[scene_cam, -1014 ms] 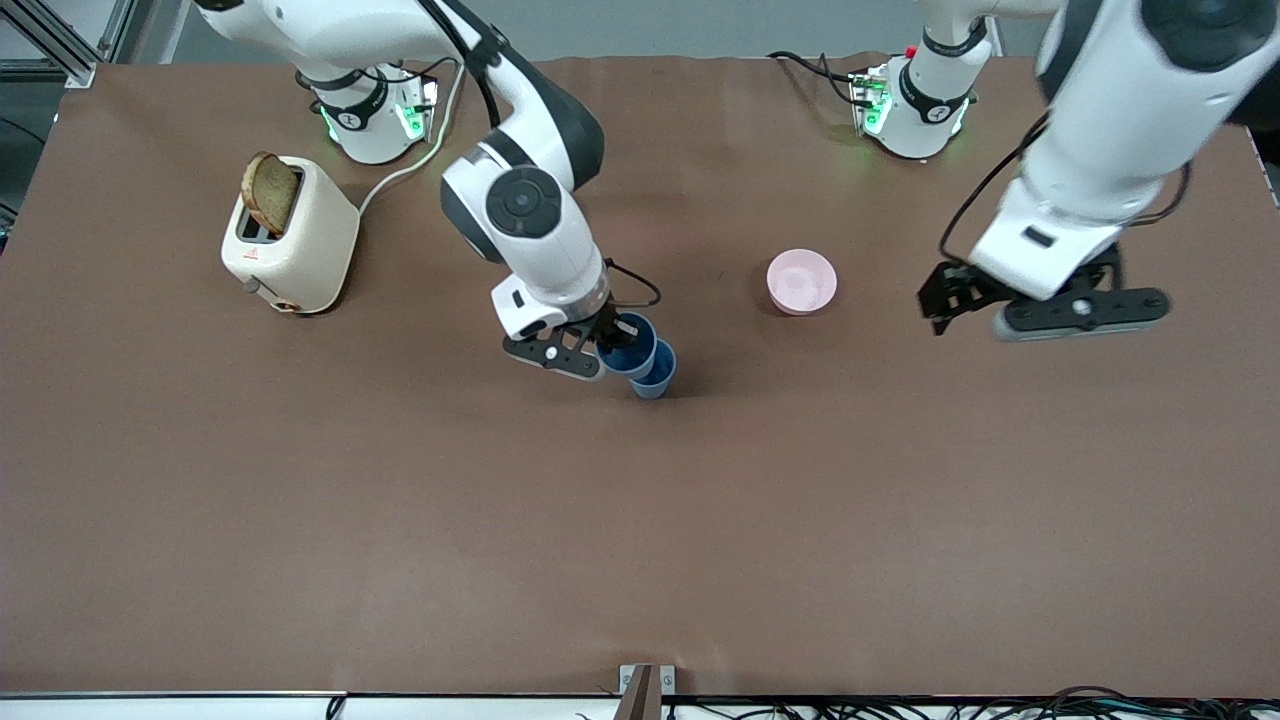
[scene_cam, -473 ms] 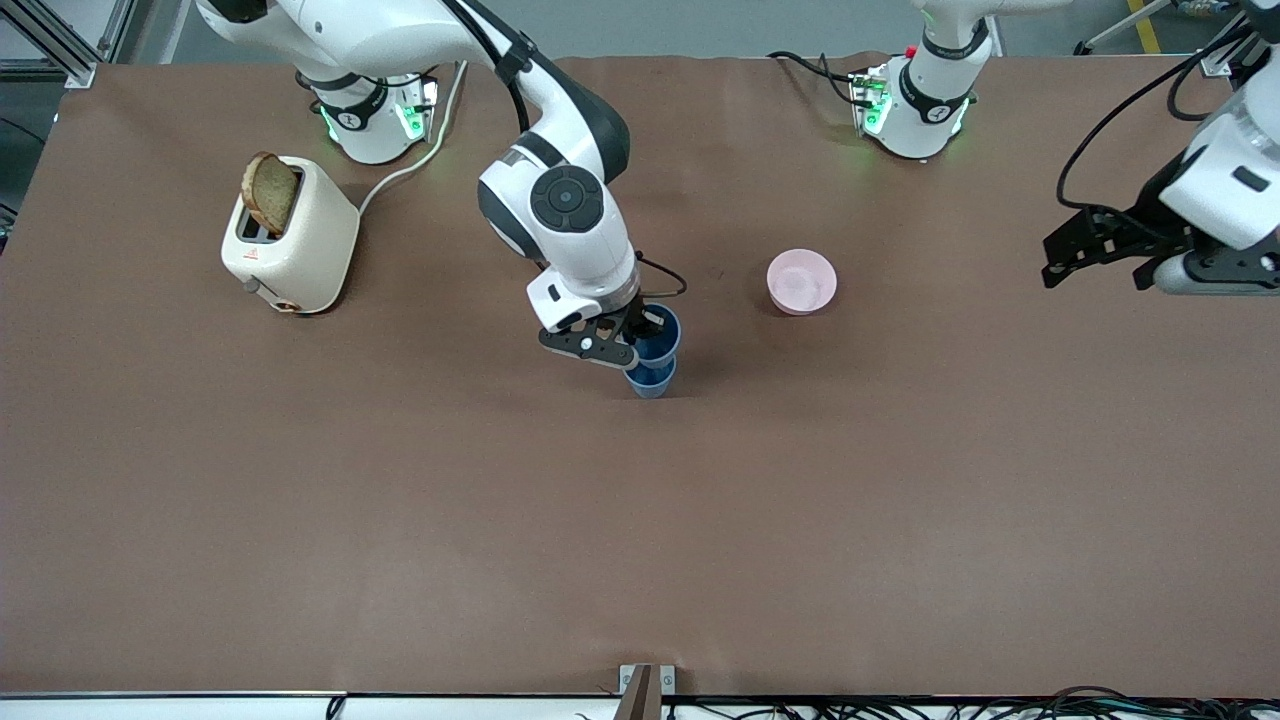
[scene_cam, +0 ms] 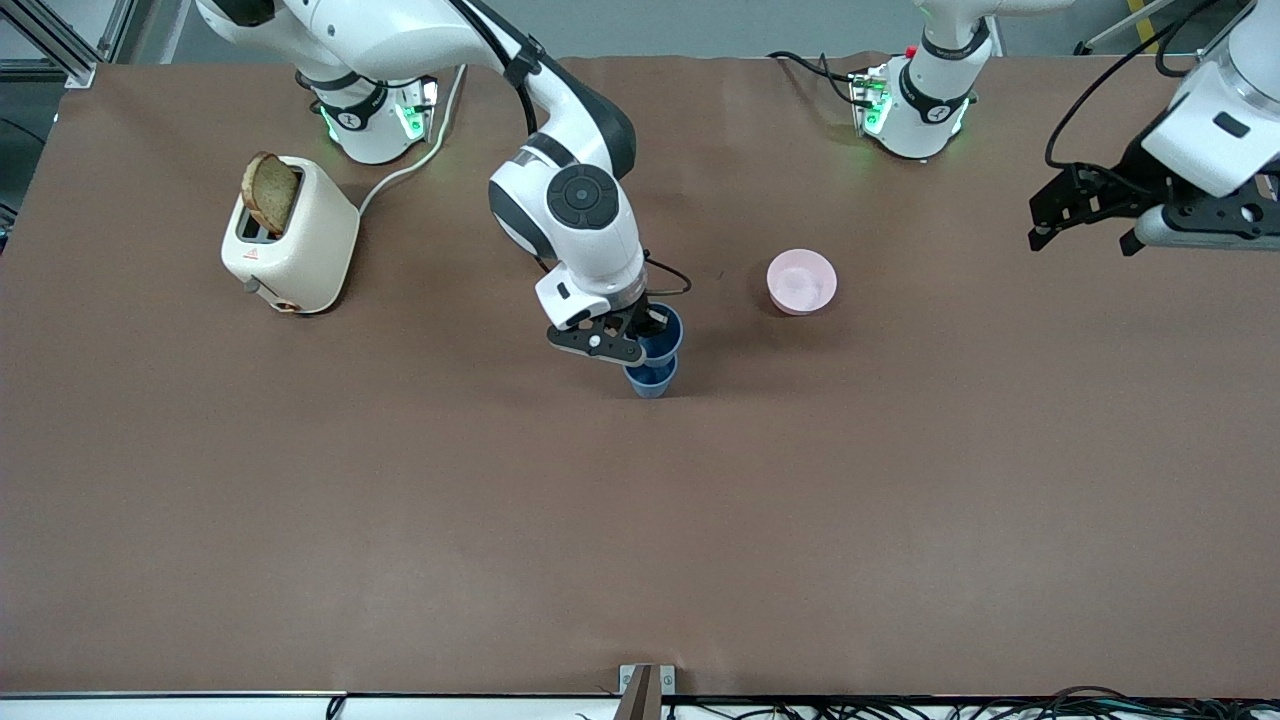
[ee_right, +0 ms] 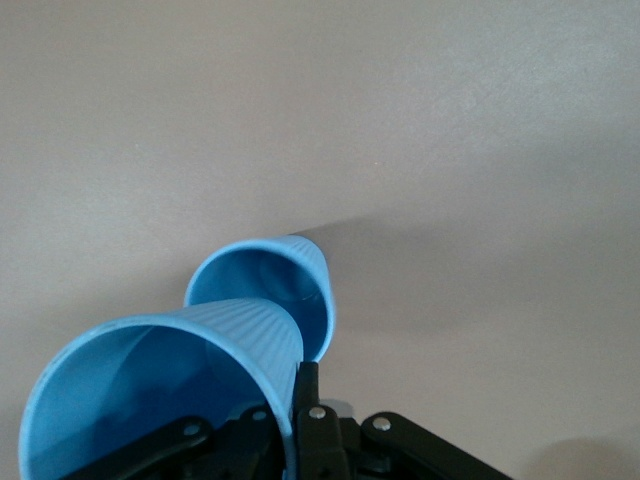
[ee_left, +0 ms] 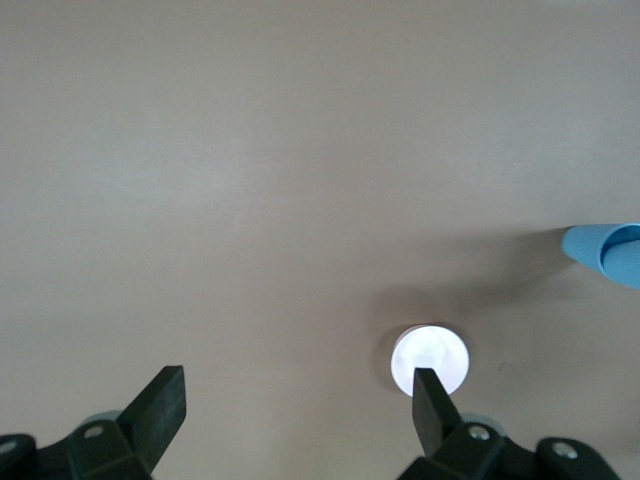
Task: Stack blue cups with both arms
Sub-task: 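Press the held cup down into the other cup with the right gripper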
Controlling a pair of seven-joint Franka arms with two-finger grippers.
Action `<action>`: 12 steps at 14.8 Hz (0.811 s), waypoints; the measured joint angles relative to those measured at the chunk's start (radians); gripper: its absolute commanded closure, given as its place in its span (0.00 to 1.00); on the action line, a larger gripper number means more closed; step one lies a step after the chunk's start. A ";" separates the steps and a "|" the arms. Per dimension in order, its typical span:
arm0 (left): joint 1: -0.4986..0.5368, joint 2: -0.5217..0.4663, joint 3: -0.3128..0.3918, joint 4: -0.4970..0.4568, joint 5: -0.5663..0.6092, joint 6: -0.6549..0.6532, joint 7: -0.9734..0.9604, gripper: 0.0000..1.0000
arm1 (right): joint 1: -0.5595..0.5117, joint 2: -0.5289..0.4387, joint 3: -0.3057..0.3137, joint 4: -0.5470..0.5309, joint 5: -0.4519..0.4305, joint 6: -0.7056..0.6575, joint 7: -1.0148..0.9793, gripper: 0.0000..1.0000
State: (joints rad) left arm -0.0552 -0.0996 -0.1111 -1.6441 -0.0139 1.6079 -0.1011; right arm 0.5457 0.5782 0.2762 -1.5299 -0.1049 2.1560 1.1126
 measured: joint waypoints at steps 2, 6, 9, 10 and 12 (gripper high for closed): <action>0.005 -0.011 0.001 -0.008 0.014 -0.015 0.000 0.00 | 0.000 0.010 0.000 0.000 -0.012 0.000 0.001 0.98; 0.018 -0.012 0.008 -0.020 0.016 -0.019 0.007 0.00 | 0.002 0.024 0.000 0.000 -0.018 0.001 0.001 0.98; 0.018 -0.011 0.007 -0.022 0.016 -0.019 0.007 0.00 | 0.002 0.035 0.000 0.000 -0.020 0.025 0.002 0.95; 0.018 -0.010 0.007 -0.022 0.016 -0.019 0.007 0.00 | 0.002 0.041 -0.001 0.000 -0.022 0.044 0.002 0.87; 0.018 -0.007 0.007 -0.020 0.016 -0.017 0.007 0.00 | 0.002 0.053 -0.001 0.000 -0.024 0.059 0.002 0.71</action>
State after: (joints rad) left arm -0.0369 -0.1064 -0.1039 -1.6643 0.0020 1.5913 -0.0939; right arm 0.5481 0.6308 0.2756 -1.5298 -0.1289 2.2149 1.1143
